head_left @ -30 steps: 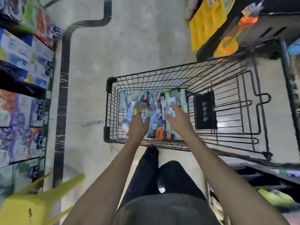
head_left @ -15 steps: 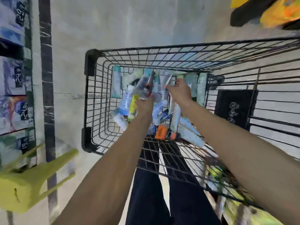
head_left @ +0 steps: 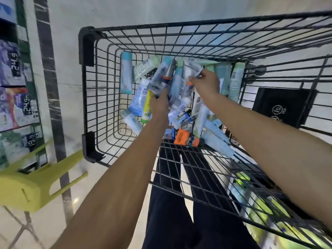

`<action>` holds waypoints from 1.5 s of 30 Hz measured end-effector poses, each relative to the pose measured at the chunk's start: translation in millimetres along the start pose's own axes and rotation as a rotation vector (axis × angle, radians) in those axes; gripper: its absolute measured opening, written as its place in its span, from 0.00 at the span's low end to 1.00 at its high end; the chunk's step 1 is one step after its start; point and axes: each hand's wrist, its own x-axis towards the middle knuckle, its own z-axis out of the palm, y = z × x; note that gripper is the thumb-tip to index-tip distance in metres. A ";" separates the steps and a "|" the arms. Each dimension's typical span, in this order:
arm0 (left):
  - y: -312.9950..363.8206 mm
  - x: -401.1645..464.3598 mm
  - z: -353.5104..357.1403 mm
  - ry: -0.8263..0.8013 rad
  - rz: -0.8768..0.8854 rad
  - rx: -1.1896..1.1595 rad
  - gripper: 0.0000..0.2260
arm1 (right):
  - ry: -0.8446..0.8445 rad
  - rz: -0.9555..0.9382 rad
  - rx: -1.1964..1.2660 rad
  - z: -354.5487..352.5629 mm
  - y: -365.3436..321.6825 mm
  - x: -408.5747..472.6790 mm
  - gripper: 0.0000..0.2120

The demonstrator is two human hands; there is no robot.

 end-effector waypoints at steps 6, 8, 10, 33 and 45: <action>12.7 -62.2 -42.2 -0.277 0.042 -0.039 0.11 | -0.077 0.025 0.358 -48.0 -4.7 -66.5 0.09; 19.0 -89.4 -57.5 -0.328 0.065 -0.049 0.11 | -0.127 0.068 0.564 -63.9 -8.0 -95.8 0.13; 28.2 -121.0 -72.4 -0.370 0.074 -0.057 0.12 | -0.155 0.100 0.702 -78.6 -13.0 -129.2 0.16; 52.9 -387.9 -198.2 -1.145 0.559 0.421 0.23 | 0.257 -0.271 1.332 -110.0 9.7 -520.1 0.24; -87.7 -465.9 -213.8 -1.447 0.380 0.667 0.24 | 0.622 -0.457 1.766 -65.8 130.1 -683.0 0.18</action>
